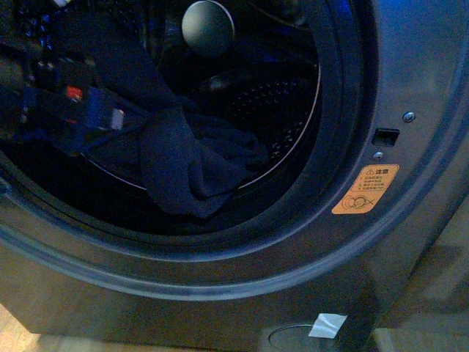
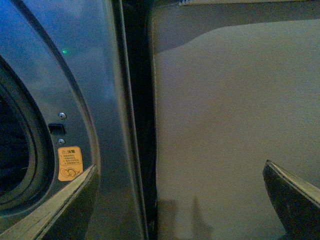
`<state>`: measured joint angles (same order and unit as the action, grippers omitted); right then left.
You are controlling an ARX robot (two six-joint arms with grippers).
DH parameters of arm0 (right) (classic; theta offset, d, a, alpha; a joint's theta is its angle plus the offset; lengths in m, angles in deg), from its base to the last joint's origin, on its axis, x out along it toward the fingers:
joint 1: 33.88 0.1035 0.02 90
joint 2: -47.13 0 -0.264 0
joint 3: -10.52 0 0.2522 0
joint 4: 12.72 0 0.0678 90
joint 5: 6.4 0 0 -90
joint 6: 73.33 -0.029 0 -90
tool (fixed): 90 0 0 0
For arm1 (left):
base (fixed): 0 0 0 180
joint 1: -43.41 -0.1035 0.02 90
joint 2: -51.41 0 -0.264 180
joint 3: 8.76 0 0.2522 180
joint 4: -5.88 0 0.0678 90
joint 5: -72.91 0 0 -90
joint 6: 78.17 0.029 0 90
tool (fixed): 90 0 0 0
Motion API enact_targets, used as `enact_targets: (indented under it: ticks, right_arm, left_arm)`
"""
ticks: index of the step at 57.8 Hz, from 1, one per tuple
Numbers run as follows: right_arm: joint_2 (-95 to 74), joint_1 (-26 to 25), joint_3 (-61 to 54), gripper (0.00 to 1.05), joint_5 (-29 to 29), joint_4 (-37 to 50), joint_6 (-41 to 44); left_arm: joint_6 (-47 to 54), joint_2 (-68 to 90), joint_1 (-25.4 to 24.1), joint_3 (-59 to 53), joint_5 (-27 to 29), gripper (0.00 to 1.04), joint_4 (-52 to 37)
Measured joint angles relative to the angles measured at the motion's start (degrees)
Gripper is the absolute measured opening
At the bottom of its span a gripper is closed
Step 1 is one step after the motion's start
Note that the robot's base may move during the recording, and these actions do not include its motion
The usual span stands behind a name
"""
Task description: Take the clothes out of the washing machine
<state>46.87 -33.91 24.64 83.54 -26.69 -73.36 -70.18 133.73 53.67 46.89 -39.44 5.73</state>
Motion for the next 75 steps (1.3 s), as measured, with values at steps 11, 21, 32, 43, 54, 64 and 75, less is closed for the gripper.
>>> enact_targets:
  ticks: [11,21,32,43,54,64,75]
  right_arm:
    - [0.0,0.0,0.0,0.97,0.0,0.0,0.0]
    - [0.0,0.0,0.0,0.97,0.0,0.0,0.0]
    - [0.0,0.0,0.0,0.97,0.0,0.0,0.0]
    - [0.0,0.0,0.0,0.97,0.0,0.0,0.0]
    - [0.0,0.0,0.0,0.97,0.0,0.0,0.0]
    - [0.0,0.0,0.0,0.97,0.0,0.0,0.0]
    - [0.0,0.0,0.0,0.97,0.0,0.0,0.0]
  left_arm:
    - [-1.0,-9.1,-2.8,-1.5,-4.0,0.06,2.4]
    - [-1.9,-14.8,-5.4,-1.9,-6.8,0.06,3.9]
    - [-3.8,-21.0,-8.5,-1.0,-11.3,0.06,4.7]
    - [-5.2,-25.2,-8.2,3.8,-13.6,0.06,6.1]
    - [-5.2,-28.6,-4.3,9.5,-14.0,0.06,8.3]
    - [-4.6,-28.2,0.1,15.5,-12.4,0.06,9.6]
    - [-3.3,-23.5,5.1,24.5,-9.5,0.06,11.3]
